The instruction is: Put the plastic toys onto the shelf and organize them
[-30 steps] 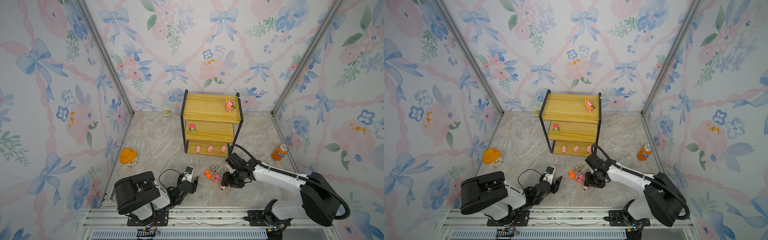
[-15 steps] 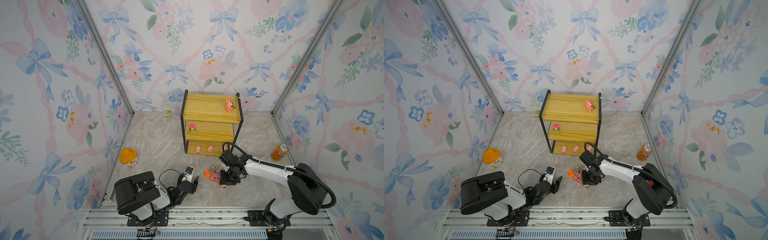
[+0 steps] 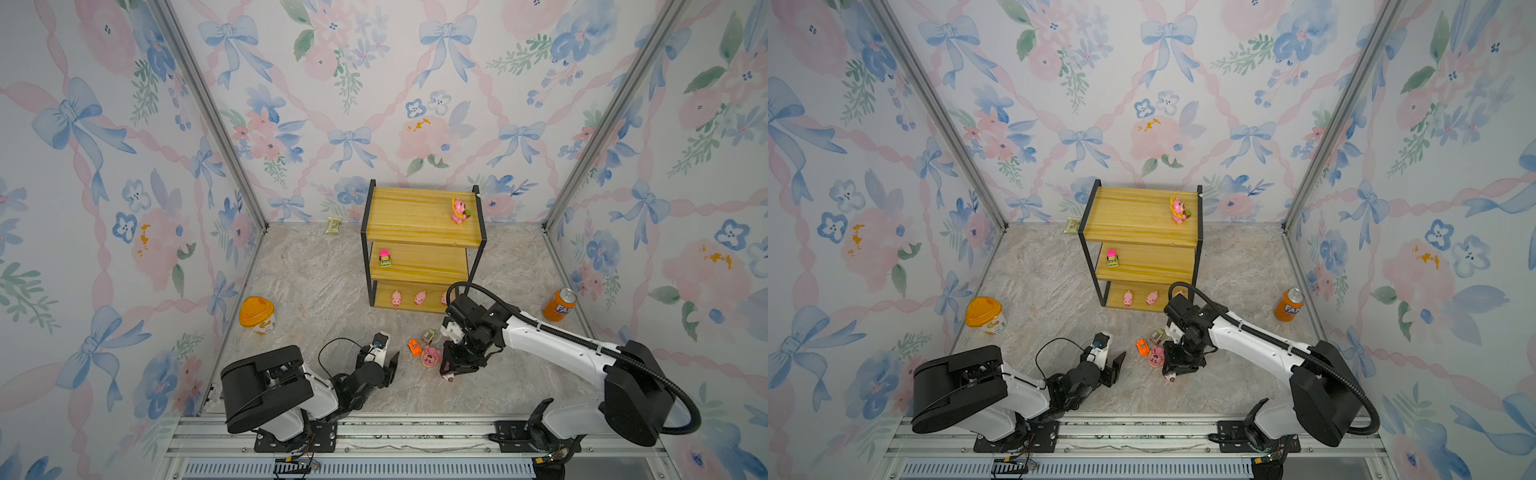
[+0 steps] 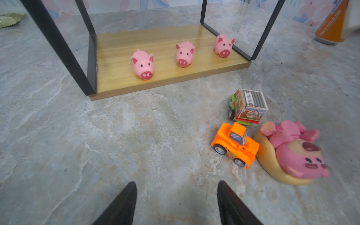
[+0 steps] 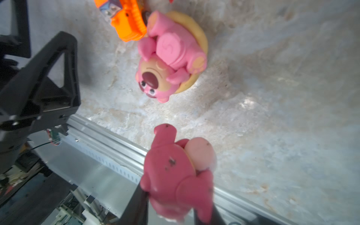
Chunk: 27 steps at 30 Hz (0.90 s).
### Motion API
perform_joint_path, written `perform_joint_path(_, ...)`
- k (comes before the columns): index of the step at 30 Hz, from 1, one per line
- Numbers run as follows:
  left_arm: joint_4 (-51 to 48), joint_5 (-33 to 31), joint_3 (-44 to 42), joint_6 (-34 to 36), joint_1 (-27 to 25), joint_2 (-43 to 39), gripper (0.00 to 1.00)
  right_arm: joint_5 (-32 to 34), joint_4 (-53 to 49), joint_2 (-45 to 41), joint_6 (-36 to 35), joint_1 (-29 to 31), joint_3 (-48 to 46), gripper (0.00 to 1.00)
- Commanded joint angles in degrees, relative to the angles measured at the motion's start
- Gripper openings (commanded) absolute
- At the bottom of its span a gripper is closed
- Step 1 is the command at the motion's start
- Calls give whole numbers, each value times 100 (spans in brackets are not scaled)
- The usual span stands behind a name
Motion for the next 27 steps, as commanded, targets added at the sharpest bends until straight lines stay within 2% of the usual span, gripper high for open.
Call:
perform_joint_path(1,78,-18,5,143,-31,-64,67,-1320,-156,-308,135,-658,-248,20)
perform_joint_path(3,79,-36,11,108,-31,-42,67,-1945,-16,-493,160,-1091,-442,17)
perform_joint_path(5,79,-36,38,104,-32,-1,67,-2288,-93,-605,160,-1603,-579,6)
perform_joint_path(7,75,-19,78,119,-36,46,67,-2534,-203,-676,124,-2029,-644,2)
perform_joint_path(12,85,-5,145,130,-31,145,67,-2948,-201,-669,156,-2671,-953,4)
perform_joint_path(14,86,-9,154,130,-31,161,66,-3118,-49,-599,349,-2813,-1167,7)
perform_joint_path(17,88,-36,157,130,-31,144,66,-3171,-109,-361,272,-2960,-1284,7)
perform_joint_path(22,89,-80,163,139,-31,136,66,-3149,-250,238,-24,-2990,-1184,8)
perform_joint_path(27,81,-123,163,139,-31,166,67,-3315,34,618,7,-2955,-1152,7)
